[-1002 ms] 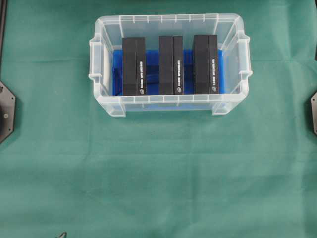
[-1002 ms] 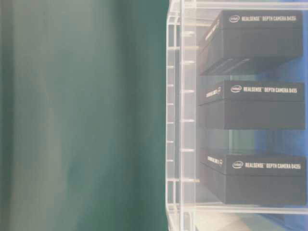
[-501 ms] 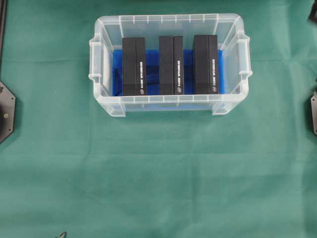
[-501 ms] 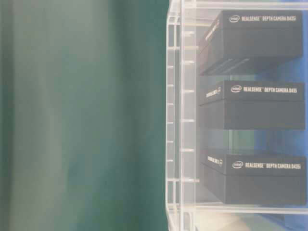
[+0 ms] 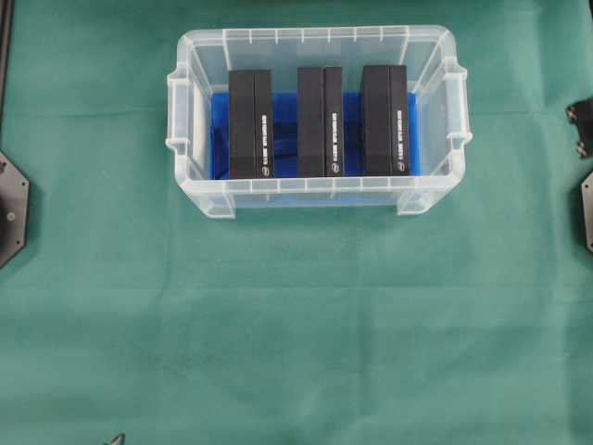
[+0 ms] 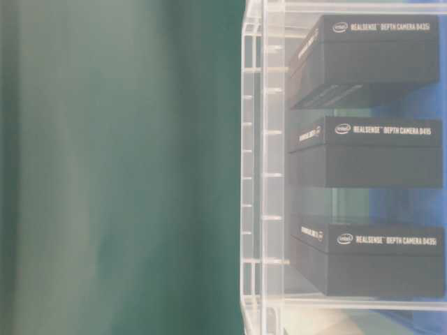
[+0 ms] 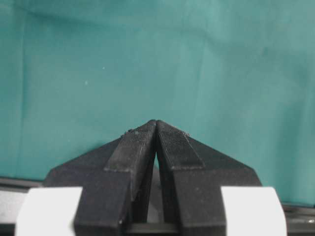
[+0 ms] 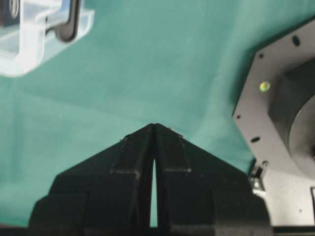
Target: Take the box out of the case with the right arm.
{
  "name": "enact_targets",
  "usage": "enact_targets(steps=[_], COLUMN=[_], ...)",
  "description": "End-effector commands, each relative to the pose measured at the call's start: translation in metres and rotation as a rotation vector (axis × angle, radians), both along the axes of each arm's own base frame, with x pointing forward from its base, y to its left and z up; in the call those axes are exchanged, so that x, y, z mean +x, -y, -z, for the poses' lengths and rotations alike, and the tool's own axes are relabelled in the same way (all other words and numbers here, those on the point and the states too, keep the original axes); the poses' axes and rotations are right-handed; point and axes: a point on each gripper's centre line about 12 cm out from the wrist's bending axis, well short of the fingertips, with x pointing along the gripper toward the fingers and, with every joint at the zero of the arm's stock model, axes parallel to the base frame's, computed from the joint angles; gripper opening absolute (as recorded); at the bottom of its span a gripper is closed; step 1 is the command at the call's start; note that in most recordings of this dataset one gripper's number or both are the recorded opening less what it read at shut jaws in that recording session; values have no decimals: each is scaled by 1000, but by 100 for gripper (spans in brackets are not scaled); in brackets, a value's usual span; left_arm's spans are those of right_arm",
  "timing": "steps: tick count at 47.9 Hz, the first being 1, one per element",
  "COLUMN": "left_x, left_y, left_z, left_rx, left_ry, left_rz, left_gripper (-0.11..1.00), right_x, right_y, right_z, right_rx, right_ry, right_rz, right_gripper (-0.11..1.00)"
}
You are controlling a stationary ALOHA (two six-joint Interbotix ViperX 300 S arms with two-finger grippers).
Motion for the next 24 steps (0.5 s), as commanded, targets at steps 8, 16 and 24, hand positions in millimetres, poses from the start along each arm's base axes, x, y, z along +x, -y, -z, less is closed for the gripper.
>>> enact_targets(steps=[8, 16, 24], left_x=[1, 1, 1], left_y=[1, 1, 1], left_z=[-8, -8, -8], left_rx=[-4, -3, -5], left_ry=[23, 24, 24], left_rz=[4, 3, 2], left_gripper=[0, 0, 0], right_x=[1, -2, -3], right_y=[31, 47, 57], right_z=[-3, -3, 0], right_rx=[-67, -87, -96], right_ry=[-12, -16, -18], right_rz=[53, 51, 63], right_gripper=[0, 0, 0])
